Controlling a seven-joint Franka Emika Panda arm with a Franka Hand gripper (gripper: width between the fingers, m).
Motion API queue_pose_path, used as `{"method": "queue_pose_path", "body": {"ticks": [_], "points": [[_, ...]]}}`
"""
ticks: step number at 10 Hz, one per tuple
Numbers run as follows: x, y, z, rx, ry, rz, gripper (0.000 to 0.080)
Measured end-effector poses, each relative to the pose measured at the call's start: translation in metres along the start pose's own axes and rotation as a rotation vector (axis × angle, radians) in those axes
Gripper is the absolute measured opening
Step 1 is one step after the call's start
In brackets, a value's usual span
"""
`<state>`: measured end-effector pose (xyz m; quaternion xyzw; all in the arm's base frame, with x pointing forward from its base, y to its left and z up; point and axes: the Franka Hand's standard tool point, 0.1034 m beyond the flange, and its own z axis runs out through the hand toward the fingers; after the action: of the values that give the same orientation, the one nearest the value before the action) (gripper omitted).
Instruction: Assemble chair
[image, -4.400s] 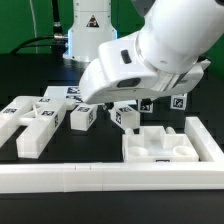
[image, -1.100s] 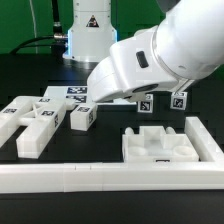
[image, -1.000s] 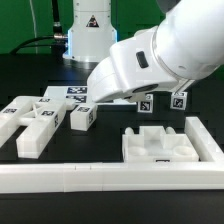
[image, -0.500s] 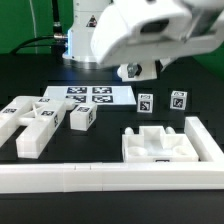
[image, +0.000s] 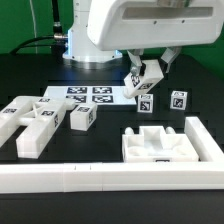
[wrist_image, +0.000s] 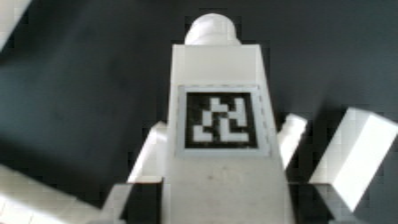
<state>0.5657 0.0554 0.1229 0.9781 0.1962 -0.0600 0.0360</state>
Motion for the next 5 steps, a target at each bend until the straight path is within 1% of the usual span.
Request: {"method": "queue_pose_path", "body": {"ticks": [1, 2, 3, 4, 5], "points": [[0.005, 0.001, -0.006, 0.001, 0.054, 0.013, 0.0291], [0.015, 0.005, -0.016, 0.021, 0.126, 0.052, 0.0291], [0.023, 0.011, -0.02, 0.045, 0.197, 0.102, 0.0291], [0.027, 0.014, -0.019, 0.022, 0.28, 0.089, 0.0291], [0.026, 0.016, -0.017, 0.004, 0.341, 0.089, 0.0291]]}}
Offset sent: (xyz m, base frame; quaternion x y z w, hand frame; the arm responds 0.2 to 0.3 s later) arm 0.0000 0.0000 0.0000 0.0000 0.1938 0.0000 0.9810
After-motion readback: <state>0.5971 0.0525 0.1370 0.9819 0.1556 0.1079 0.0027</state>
